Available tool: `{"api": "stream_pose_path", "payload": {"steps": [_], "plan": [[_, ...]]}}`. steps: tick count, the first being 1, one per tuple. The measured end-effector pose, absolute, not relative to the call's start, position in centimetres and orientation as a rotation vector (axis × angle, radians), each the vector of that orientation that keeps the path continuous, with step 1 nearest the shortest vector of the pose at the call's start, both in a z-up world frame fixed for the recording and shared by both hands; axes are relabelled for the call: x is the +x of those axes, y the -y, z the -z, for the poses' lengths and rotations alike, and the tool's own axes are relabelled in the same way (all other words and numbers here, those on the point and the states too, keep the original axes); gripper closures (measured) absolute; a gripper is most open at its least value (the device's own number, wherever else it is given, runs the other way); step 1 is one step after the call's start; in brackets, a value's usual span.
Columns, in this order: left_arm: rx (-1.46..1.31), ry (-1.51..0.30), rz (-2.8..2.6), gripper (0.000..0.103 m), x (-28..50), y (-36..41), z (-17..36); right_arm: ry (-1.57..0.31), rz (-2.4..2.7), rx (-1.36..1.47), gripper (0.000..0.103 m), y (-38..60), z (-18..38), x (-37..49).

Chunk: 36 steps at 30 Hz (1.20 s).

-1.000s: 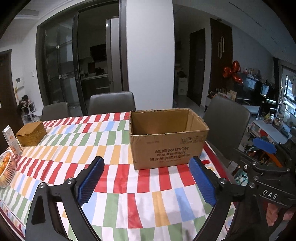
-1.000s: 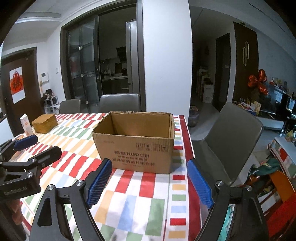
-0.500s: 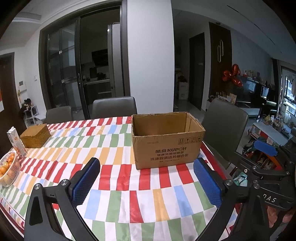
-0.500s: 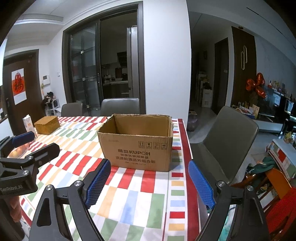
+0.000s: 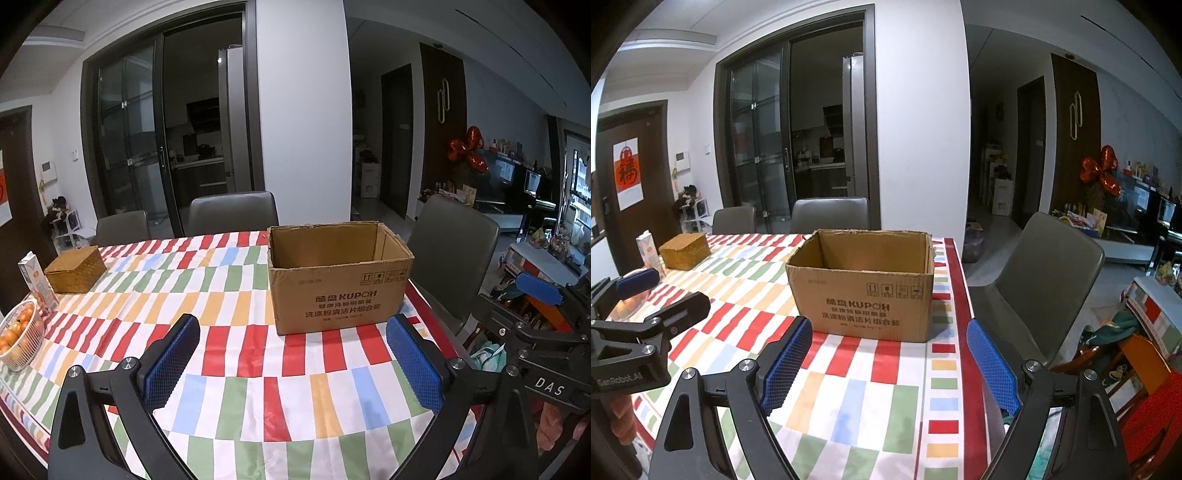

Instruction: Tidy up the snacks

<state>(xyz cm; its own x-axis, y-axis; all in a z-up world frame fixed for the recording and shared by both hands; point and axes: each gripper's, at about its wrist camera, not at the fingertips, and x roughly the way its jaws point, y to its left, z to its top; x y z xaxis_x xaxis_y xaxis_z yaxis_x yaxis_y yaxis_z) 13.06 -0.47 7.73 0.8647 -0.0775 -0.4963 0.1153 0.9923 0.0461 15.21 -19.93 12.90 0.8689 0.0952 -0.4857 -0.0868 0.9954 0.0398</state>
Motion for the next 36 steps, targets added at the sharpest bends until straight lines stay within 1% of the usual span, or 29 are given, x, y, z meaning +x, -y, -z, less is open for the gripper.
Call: {"api": "stream_pose_path", "payload": {"steps": [36], "plan": [[0.08, -0.501, 0.076, 0.0, 12.94, 0.39, -8.22, -0.507, -0.092, 0.014, 0.017, 19.91, -13.32, 15.33]]}}
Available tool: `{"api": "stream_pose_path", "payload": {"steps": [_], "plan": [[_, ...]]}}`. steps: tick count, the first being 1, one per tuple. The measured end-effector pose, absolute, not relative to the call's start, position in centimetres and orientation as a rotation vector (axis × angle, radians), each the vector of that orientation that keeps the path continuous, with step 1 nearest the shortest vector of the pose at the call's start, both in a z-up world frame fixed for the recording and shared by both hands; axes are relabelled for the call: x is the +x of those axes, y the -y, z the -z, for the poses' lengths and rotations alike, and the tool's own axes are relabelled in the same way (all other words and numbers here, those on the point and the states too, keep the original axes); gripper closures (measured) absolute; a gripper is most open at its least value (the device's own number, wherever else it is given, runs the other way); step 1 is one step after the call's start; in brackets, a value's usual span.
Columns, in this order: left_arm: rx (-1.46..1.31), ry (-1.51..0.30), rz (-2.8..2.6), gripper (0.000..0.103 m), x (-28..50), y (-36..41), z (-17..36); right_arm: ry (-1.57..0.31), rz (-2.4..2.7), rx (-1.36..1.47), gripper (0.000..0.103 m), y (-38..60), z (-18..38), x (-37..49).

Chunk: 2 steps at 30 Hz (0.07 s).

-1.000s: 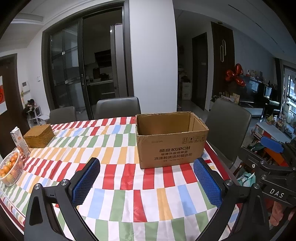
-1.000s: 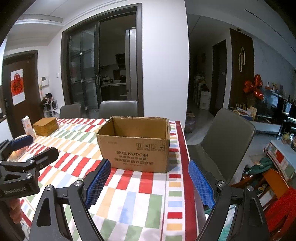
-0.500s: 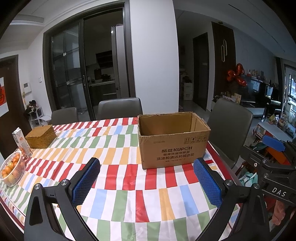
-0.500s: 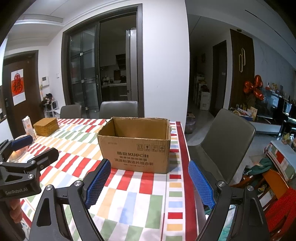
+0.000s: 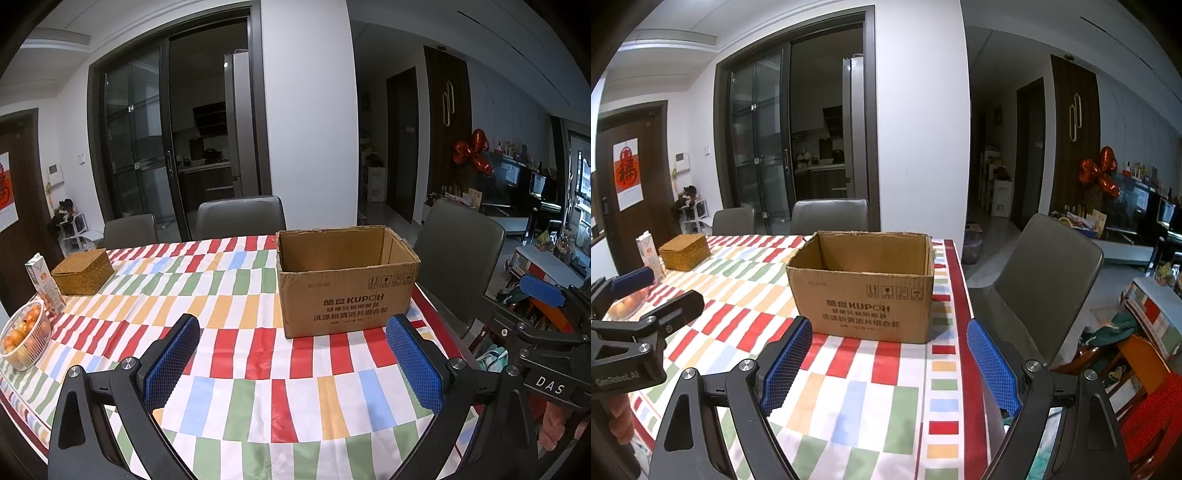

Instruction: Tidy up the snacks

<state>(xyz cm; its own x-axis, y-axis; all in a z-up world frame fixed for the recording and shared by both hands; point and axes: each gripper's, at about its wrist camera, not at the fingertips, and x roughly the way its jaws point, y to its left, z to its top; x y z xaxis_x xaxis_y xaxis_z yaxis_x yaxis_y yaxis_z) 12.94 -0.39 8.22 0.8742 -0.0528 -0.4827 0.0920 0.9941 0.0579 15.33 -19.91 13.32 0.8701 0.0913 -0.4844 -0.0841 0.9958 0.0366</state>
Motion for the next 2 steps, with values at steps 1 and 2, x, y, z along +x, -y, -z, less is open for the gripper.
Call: {"api": "stream_pose_path", "payload": {"steps": [1, 2], "plan": [[0.079, -0.502, 0.074, 0.0, 12.97, 0.41, -8.24, -0.506, -0.091, 0.014, 0.017, 19.9, -13.29, 15.34], [0.078, -0.502, 0.073, 0.0, 12.97, 0.39, -8.25, -0.506, -0.091, 0.013, 0.017, 19.86, -13.31, 15.34]]}}
